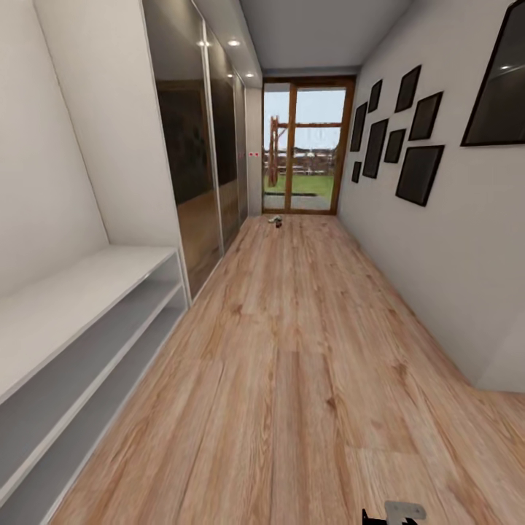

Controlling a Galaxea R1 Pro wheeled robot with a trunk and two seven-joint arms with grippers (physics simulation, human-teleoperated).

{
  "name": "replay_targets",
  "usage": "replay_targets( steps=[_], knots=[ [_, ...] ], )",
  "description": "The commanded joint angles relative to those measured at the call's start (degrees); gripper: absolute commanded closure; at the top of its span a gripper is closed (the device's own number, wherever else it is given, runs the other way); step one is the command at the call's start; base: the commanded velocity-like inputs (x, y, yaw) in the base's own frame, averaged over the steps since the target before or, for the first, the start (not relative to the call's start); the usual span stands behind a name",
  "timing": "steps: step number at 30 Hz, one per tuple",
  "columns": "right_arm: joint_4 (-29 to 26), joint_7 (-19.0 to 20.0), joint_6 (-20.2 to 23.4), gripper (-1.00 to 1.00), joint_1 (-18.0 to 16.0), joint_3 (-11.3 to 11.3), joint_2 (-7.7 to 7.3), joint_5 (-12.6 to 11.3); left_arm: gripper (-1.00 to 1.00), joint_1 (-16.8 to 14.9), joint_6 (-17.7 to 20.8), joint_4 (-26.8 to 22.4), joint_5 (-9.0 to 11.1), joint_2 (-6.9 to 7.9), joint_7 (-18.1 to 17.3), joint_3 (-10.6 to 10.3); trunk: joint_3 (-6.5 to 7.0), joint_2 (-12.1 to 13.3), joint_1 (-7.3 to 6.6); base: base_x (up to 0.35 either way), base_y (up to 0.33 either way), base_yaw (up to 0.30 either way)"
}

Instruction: Pick up the two gym shoes and the two sandals from the corridor floor and place them onto the hallstand (shoe rack) in the corridor, making sure they are on the rack and not on the floor. Arrange them so the two gym shoes are next to each other and the two sandals are next to each other.

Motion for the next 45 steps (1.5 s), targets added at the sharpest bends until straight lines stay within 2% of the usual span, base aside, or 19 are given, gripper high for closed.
replay_targets(
  steps=[1,10,13,15,19,22,29,34,45],
  knots=[
    [0.0,-0.1,-0.2,-1.00,0.0,0.5,0.00,-0.6,-1.00,0.0,-0.2,0.1,0.1,0.00,-0.1,0.1,-0.05,0.0,0.02,0.339,0.000,0.000],
    [0.0,0.0,-0.2,-1.00,0.0,0.5,0.30,-0.7,-1.00,-0.1,-0.2,0.1,0.1,0.00,-0.1,0.0,-0.05,0.0,0.02,0.339,0.000,0.000],
    [0.0,0.0,-0.2,-1.00,0.0,0.5,1.51,-0.7,-1.00,0.0,-0.2,0.1,0.1,0.00,-0.1,0.0,-0.05,0.0,0.02,0.339,0.000,0.000],
    [0.0,-0.1,-0.2,-1.00,0.0,0.4,2.90,-0.8,-1.00,0.0,-0.2,0.1,0.1,0.00,0.0,0.0,-0.05,0.0,0.02,0.339,0.000,0.000],
    [-0.1,-0.2,-0.4,-1.00,0.1,0.4,4.21,-0.9,-1.00,0.0,-0.2,0.1,0.1,0.00,0.0,0.0,-0.05,0.0,0.02,0.339,0.000,0.000],
    [-0.1,-0.2,-0.5,-1.00,0.0,0.4,4.56,-0.9,-1.00,0.0,-0.2,0.1,0.1,0.00,0.0,0.1,-0.05,0.0,0.02,0.339,0.000,0.000],
    [-0.1,-0.3,-0.6,-1.00,0.1,0.4,4.53,-0.7,-1.00,0.0,-0.9,0.1,0.1,0.00,0.0,0.0,-0.05,0.0,0.02,0.339,0.000,0.000],
    [-0.1,-0.3,-0.5,-1.00,0.1,0.3,3.05,-0.8,-1.00,-0.1,-1.4,0.1,0.1,0.00,0.0,0.0,-0.05,0.0,0.02,0.339,0.000,0.000],
    [-0.1,0.1,-0.5,-1.00,0.1,0.6,2.57,-0.5,-1.00,0.0,-1.5,0.1,0.1,0.00,0.0,0.1,-0.05,0.0,0.02,0.339,0.000,0.000]
  ],
)
